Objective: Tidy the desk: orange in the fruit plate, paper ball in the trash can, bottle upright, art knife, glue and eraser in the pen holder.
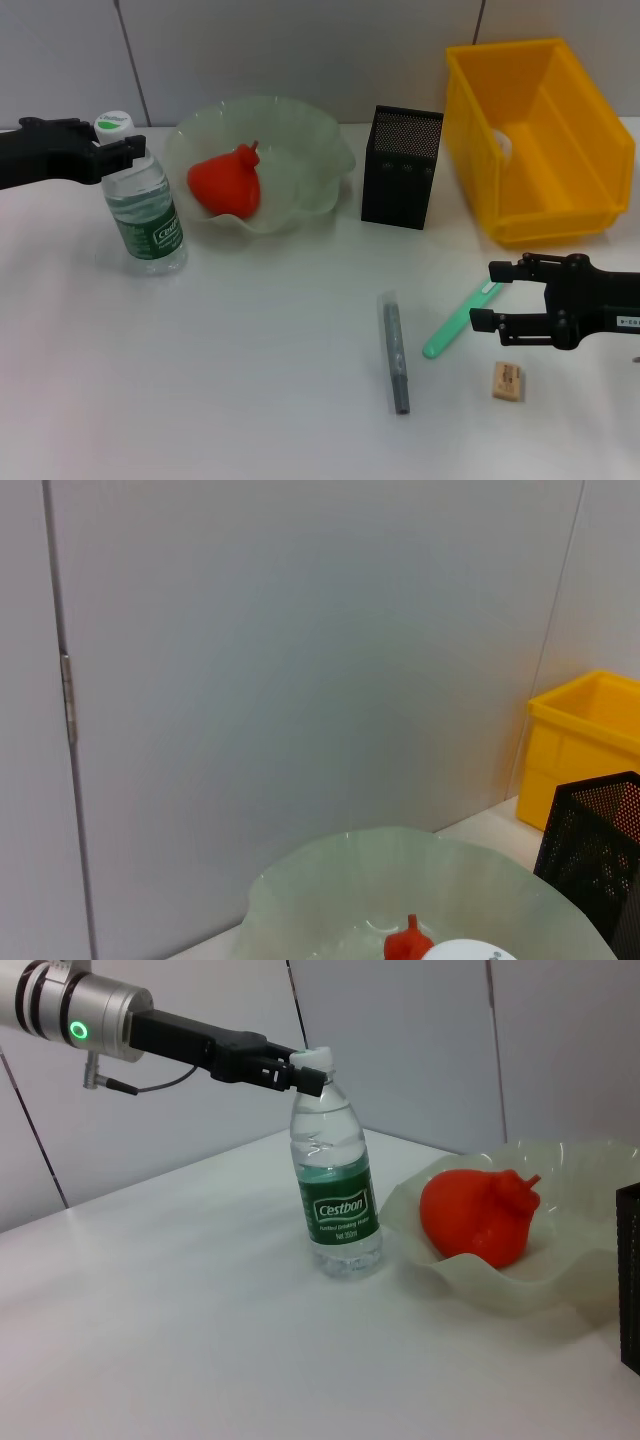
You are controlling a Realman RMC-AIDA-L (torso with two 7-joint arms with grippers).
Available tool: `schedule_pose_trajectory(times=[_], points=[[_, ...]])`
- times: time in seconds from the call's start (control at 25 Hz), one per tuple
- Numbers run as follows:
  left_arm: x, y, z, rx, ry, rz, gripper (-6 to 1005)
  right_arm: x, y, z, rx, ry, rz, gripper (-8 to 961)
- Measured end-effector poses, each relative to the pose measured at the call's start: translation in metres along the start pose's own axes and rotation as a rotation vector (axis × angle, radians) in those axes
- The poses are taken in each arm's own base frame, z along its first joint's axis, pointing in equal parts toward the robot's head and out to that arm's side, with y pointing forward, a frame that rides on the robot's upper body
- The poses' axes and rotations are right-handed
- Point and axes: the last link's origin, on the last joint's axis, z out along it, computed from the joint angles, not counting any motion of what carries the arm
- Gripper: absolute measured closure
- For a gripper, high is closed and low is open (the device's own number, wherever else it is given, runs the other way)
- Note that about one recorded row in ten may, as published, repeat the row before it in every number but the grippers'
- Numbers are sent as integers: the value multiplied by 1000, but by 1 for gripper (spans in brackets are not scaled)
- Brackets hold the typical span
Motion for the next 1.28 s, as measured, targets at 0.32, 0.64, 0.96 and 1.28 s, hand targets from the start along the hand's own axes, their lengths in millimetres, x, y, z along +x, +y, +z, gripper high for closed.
schedule_pose_trajectory(times=[0.32, 0.64, 0.96, 1.28], points=[[0, 2, 1, -9, -6, 9, 490, 0, 0, 0, 0, 0, 0, 162], [1, 2, 1, -7, -5, 14, 241, 0, 0, 0, 1, -1, 1, 162], [3, 4, -2, -21, -3, 15, 178, 0, 0, 0, 1, -3, 2, 162], [32, 10, -40, -92, 161, 10, 152, 0, 0, 0, 0, -3, 1, 162]])
